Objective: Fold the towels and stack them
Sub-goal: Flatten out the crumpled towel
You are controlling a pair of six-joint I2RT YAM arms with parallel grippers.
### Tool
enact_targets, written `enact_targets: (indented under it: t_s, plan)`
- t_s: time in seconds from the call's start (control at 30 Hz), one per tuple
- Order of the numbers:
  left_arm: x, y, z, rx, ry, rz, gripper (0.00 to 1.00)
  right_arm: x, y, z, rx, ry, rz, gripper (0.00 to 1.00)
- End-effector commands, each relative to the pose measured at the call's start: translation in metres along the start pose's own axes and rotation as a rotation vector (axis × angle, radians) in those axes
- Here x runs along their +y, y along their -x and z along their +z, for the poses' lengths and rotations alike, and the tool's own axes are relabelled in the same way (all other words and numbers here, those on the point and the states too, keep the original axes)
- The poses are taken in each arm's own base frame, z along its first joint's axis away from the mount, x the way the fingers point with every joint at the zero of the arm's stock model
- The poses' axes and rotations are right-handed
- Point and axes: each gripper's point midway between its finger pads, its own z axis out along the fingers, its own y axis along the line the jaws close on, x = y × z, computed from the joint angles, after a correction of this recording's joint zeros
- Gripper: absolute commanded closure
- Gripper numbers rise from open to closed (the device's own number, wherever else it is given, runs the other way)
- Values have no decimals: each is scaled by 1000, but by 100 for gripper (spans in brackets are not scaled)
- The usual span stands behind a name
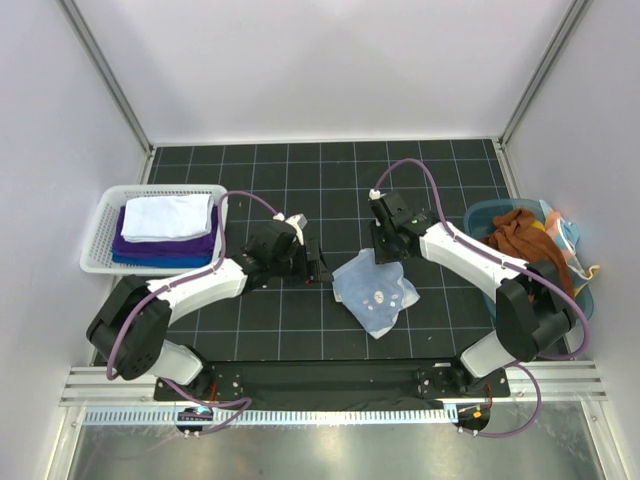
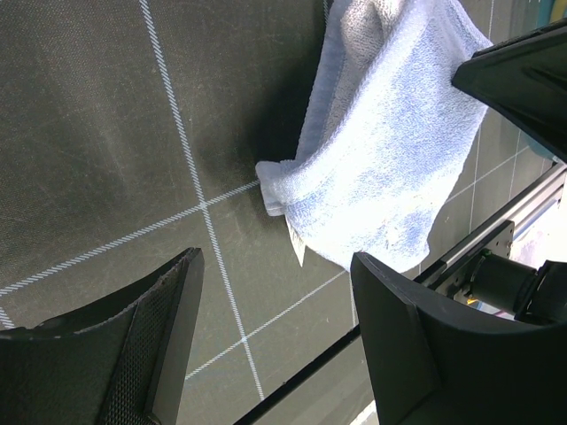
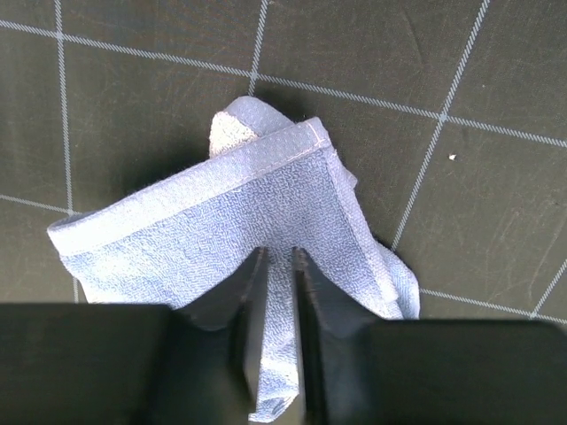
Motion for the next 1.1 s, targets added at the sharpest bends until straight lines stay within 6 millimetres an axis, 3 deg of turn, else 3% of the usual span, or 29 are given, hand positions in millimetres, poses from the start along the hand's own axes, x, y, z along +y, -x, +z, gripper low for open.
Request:
enact_targets:
  t_s: [0.0,0.07,0.1,0.3,0.4,0.43,0.63,0.77,1.07]
  plan:
    - [-13,5,-2,-20,-52,16,29,-1,1,-2,-9,-17,-15,74]
    - [-13,6,-2,-23,-53,17,29,-3,-2,-2,-2,-28,-20,58]
    - [-13,5,-3,-23,-51,16,29,-4,-3,-3,-4,-36,-22,55]
    - [-12,3,-1,-18,-54,16,29,-7,-9,1,11,-48,-26,52]
    - [-12,3,0,-15,-54,11,29,-5,-13,6,23,-37,-26,61]
    - [-12,3,1,-16,-55,11,29,-4,-13,6,21,-34,-24,70]
    - [-14,3,1,-17,-61,16,28,3,-2,-5,-18,1,-14,93]
    - [-16,3,2,-18,-70,17,28,6,14,-20,-72,12,-2,98]
    - [-19,9,5,-35,-88,64,28,1,59,-73,-250,-20,59,99]
